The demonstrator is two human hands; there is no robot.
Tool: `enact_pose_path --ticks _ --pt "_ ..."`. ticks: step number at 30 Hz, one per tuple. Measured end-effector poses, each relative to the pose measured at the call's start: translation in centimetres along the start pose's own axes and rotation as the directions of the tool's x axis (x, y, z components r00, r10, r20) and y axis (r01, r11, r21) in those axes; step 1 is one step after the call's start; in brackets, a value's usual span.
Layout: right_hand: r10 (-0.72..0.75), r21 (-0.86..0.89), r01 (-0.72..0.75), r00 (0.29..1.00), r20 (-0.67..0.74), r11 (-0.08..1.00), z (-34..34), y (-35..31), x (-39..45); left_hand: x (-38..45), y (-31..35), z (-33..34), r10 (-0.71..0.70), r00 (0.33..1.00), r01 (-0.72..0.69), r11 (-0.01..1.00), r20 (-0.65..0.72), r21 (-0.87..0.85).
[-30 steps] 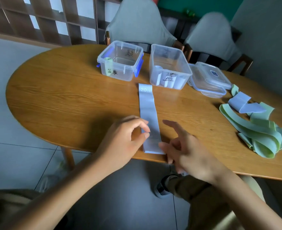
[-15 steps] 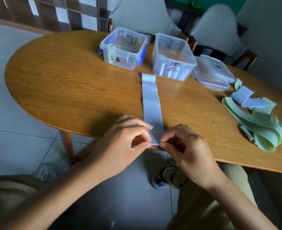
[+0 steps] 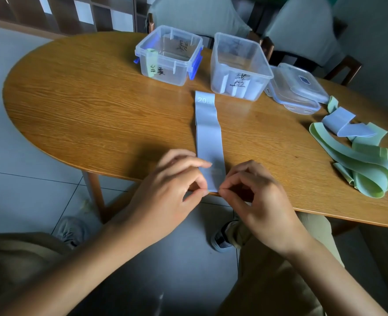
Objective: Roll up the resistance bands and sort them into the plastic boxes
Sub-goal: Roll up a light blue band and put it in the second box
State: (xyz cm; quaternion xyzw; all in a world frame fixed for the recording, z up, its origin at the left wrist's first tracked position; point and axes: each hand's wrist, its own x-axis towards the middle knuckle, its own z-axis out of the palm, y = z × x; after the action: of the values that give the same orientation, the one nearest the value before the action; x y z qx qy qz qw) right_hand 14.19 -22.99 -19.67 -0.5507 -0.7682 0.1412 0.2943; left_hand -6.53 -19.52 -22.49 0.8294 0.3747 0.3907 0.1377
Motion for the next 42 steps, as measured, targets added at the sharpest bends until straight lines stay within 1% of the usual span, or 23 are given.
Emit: enact_pose_path --ticks 5,11,15,18,21,24,25,27,30,32,33,35,37,42 --pt "0.026 -0.068 -0.025 1.0 0.012 0.997 0.1 -0.3 0.2 -0.4 0.9 0.3 -0.129 0.992 0.129 0.991 -0.001 0.025" --pt "0.123 -0.142 -0.117 0.992 0.037 0.983 0.6 -0.8 0.3 -0.4 1.7 0.9 -0.284 0.958 0.284 0.959 -0.044 0.005" --pt "0.174 -0.15 -0.176 0.984 -0.026 0.973 1.3 -0.9 0.4 0.2 2.0 0.8 -0.359 0.931 0.362 0.931 -0.069 0.047" --pt "0.154 -0.131 -0.163 0.985 -0.078 0.978 1.4 -1.0 0.6 0.7 2.2 0.9 -0.383 0.918 0.391 0.917 -0.101 0.081" --pt "0.093 -0.075 -0.101 0.99 -0.104 0.992 1.4 -1.0 0.8 1.1 2.3 1.0 -0.353 0.923 0.367 0.928 -0.155 0.068" --pt "0.068 -0.048 -0.076 0.986 -0.153 0.996 1.3 -1.1 0.9 1.2 2.8 0.8 -0.307 0.941 0.307 0.951 -0.143 -0.02" --pt "0.058 -0.068 -0.07 0.983 -0.172 0.995 1.4 -1.2 0.9 1.1 2.9 0.8 -0.283 0.95 0.281 0.959 -0.131 -0.034" --pt "0.013 -0.134 -0.044 0.974 -0.226 0.99 1.5 -1.2 0.8 1.0 2.8 0.7 -0.216 0.969 0.217 0.976 -0.119 -0.007" --pt "-0.123 -0.266 0.034 0.938 -0.324 0.963 2.2 -0.8 0.2 0.8 2.3 0.8 -0.119 0.986 0.128 0.989 -0.114 0.079" --pt "-0.222 -0.364 0.086 0.91 -0.351 0.928 2.7 -0.4 -0.3 0.6 2.2 1.0 -0.042 0.992 0.061 0.986 -0.119 0.157" --pt "-0.244 -0.399 0.087 0.9 -0.362 0.913 2.9 -0.3 -0.5 0.4 2.3 1.1 -0.008 0.992 0.033 0.98 -0.125 0.195" --pt "-0.259 -0.415 0.094 0.895 -0.364 0.905 3.3 -0.2 -0.9 0.2 2.4 1.2 0.042 0.989 -0.006 0.97 -0.141 0.245" --pt "-0.277 -0.402 0.125 0.897 -0.345 0.907 3.4 -0.1 -1.4 -0.1 2.3 1.3 0.077 0.986 -0.037 0.966 -0.15 0.255" --pt "-0.236 -0.324 0.131 0.921 -0.31 0.937 3.1 0.4 -2.2 -0.5 1.3 1.7 0.083 0.982 -0.051 0.981 -0.168 0.185"
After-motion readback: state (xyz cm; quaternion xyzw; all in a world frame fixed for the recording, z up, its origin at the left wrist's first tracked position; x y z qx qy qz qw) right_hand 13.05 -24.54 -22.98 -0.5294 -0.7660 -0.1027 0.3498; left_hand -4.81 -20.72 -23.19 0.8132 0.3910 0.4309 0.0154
